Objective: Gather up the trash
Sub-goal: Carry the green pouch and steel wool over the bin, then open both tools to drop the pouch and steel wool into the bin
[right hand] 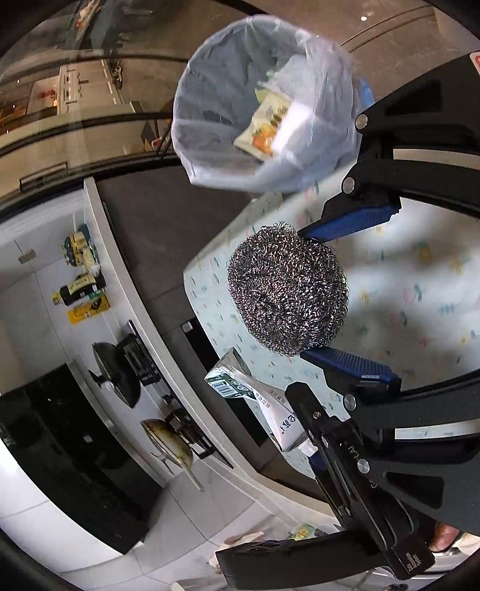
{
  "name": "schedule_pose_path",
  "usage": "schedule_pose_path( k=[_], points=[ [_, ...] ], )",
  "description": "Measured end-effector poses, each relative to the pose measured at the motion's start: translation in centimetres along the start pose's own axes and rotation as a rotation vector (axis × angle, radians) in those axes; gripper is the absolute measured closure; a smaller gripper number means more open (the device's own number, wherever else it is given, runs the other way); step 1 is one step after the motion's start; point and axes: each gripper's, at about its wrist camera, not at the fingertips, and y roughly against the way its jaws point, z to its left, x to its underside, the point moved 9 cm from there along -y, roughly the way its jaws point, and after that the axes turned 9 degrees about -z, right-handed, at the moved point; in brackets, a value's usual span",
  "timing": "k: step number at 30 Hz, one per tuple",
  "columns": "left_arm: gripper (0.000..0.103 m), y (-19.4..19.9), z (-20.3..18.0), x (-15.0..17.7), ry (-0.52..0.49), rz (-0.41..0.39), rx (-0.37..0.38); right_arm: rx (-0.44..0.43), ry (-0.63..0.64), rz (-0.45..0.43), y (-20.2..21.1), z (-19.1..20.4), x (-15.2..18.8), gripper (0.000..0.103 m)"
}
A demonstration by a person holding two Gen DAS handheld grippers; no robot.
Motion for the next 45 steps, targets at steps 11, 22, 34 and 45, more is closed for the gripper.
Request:
schedule_pose_path(
  k=[11,22,34,45],
  points=[
    [0.046,-1.4,-11.6,0.0,-0.079,0.018,0.1,0.094,-0.083,-0.055,4.5,-10.1,-2.4,0.047],
    [0.046,-4.3,-19.2,1.1,-0.144,0.07,0.159,0.162,-0.162,-0.089,6.6,-17.4,-3.4,0.047],
    [0.045,-8.5,-21.7,1.0,-0.165,0.126,0.177,0.212,-0.182,-0.084,4.9,-20.8,-4.0,0.047],
    [0.039,-10.9,-21.8,0.3,-0.15,0.129,0.151,0.238,-0.178,-0.072,2.4,-22.2,-5.0,0.047]
  ],
)
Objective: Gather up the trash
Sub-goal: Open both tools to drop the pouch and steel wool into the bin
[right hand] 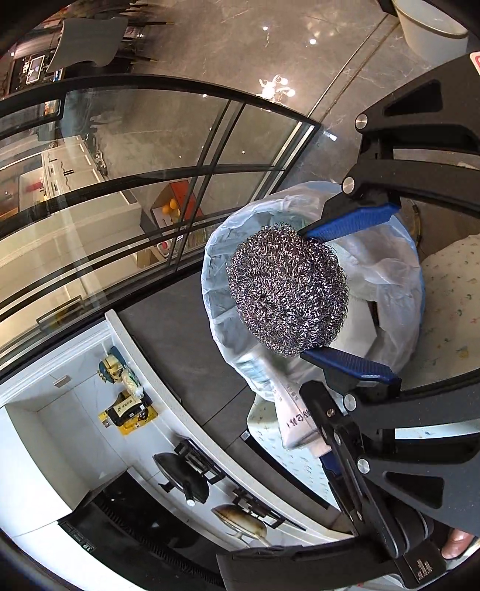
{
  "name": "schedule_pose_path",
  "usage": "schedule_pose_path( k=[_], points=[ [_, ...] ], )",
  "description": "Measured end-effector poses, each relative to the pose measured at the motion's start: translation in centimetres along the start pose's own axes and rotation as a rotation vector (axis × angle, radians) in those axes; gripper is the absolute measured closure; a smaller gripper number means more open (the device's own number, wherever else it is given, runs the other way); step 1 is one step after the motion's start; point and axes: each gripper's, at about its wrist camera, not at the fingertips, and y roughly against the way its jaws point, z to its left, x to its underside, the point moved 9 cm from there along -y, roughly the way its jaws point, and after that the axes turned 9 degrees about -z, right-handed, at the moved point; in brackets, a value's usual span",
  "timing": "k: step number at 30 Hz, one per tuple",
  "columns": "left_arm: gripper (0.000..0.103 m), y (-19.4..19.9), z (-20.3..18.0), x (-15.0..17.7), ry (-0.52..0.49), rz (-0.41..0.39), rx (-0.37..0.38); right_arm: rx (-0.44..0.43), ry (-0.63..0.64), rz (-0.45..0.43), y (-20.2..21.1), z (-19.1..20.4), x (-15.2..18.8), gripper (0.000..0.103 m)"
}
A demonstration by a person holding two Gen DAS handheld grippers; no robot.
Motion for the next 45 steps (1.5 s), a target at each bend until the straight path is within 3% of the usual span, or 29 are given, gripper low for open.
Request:
schedule_pose_path(
  k=[4,21,28,41,45],
  points=[
    [0.022,0.3,1.2,-0.6,0.005,-0.032,-0.051,0.01,-0.003,0.005,-0.7,-0.2,-0.1,0.047],
    [0.02,2.4,5.2,-0.7,0.066,-0.055,-0.115,-0.009,0.041,0.016,-2.2,3.3,-0.3,0.04],
    [0.02,3.8,5.1,-0.7,0.056,-0.069,-0.124,-0.007,0.066,0.0,-0.3,3.8,-1.0,0.038],
    [0.01,9.9,5.0,0.5,0.074,-0.108,-0.187,-0.004,0.148,-0.015,6.3,4.3,-0.8,0.032],
    [0.01,12.1,4.7,1.6,0.08,-0.113,-0.219,0.005,0.211,-0.023,8.8,4.5,-0.1,0.022]
  ],
)
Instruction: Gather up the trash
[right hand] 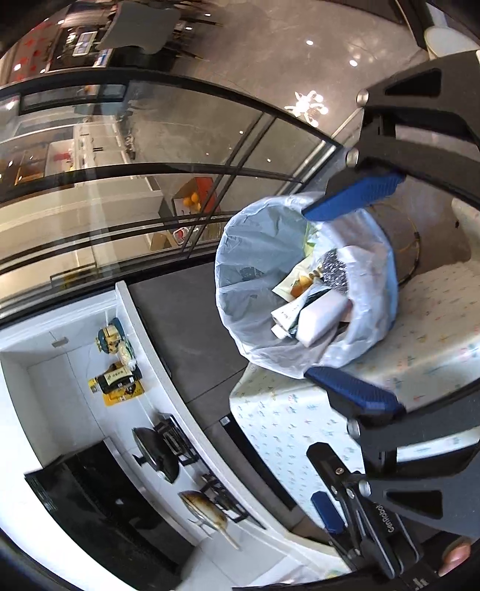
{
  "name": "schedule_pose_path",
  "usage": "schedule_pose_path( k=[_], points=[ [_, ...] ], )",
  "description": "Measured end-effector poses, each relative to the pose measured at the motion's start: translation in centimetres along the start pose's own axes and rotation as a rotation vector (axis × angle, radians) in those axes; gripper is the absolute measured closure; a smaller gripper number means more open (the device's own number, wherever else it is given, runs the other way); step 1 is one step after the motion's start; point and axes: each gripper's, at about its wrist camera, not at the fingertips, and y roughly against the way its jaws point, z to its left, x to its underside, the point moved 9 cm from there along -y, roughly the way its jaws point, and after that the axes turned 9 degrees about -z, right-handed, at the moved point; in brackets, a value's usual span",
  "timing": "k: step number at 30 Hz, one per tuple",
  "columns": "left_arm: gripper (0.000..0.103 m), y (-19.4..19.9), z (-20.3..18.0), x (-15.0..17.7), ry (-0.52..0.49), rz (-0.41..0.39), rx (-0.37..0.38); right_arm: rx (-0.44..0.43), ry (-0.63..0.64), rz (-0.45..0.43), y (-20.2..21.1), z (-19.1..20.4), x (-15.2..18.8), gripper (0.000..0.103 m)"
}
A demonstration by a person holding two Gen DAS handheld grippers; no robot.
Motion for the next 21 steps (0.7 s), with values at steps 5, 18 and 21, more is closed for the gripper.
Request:
schedule_pose_path(
  k=[5,18,21],
  points=[
    [0.01,2.7,0.3,1.8,0.025,0.009,-0.033,0.006,0.115,0.008,2.8,0.8,0.9,0.022],
    [0.008,7.9,0.9,6.3,0.069,0.014,-0.097,-0.059,0.229,0.07,7.1,2.0,4.7,0.018],
    [0.008,8.7,0.8,7.1,0.068,0.017,-0.111,-0.075,0.253,0.081,7.7,2.2,5.5,0.012]
  ],
)
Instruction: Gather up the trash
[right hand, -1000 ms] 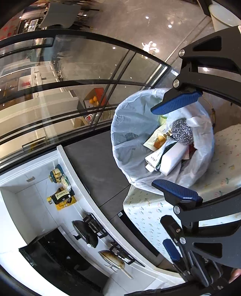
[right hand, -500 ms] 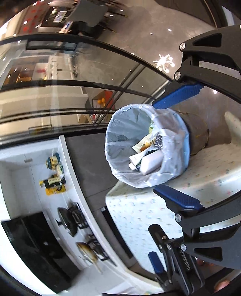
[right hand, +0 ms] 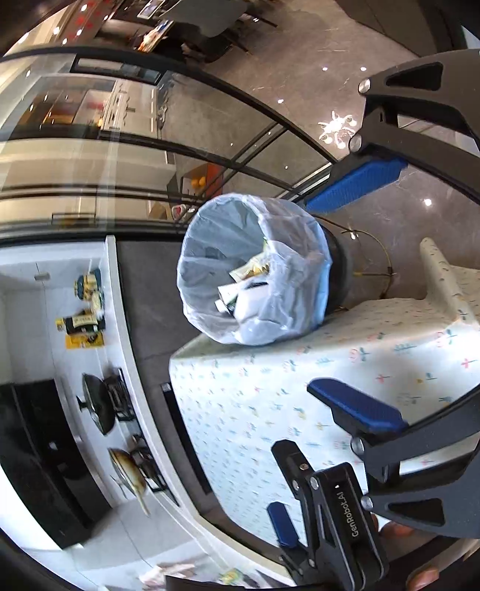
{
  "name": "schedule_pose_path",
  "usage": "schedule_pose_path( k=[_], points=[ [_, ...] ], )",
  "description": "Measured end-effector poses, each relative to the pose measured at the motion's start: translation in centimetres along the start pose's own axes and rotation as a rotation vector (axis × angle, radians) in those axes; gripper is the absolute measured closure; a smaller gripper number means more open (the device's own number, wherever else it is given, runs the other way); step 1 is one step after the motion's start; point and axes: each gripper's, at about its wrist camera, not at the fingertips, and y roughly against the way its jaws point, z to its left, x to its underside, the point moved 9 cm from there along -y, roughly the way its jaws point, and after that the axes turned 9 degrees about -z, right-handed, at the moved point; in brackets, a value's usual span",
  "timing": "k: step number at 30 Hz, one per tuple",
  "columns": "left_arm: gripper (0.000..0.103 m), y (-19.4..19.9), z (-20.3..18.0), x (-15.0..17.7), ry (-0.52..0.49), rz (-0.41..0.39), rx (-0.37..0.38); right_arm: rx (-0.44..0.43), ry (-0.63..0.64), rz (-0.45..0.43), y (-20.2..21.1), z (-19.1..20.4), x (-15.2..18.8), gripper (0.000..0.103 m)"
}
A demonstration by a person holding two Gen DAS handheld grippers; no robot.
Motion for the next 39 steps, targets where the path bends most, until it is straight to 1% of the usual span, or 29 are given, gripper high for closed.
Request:
schedule_pose_path(
  k=[2,4,11,16,24,34,39],
  points=[
    [0.008,0.3,0.0,0.5,0.0,0.004,-0.007,-0.008,0.003,0.008,0.2,0.0,0.3,0.012],
    [0.007,0.6,0.0,1.0,-0.003,0.007,-0.019,-0.015,-0.001,0.013,0.4,-0.1,0.7,0.006],
    [0.007,0.9,0.2,1.7,0.025,0.012,-0.042,-0.021,0.032,0.025,0.7,0.0,1.5,0.006],
    [0.007,1.1,0.3,1.7,0.026,0.013,-0.064,-0.022,0.036,0.025,0.7,-0.1,1.3,0.006],
    [0.007,0.8,0.9,0.4,0.049,0.016,-0.063,-0.017,0.014,0.014,-0.3,-0.3,-0.3,0.006],
    [0.007,-2.6,1.4,-2.2,0.05,0.018,-0.055,0.002,0.009,0.041,-3.9,-0.2,-2.8,0.006],
    [0.007,-4.1,1.8,-3.2,0.056,0.024,-0.048,0.007,0.015,0.048,-5.1,0.3,-3.7,0.006]
  ],
)
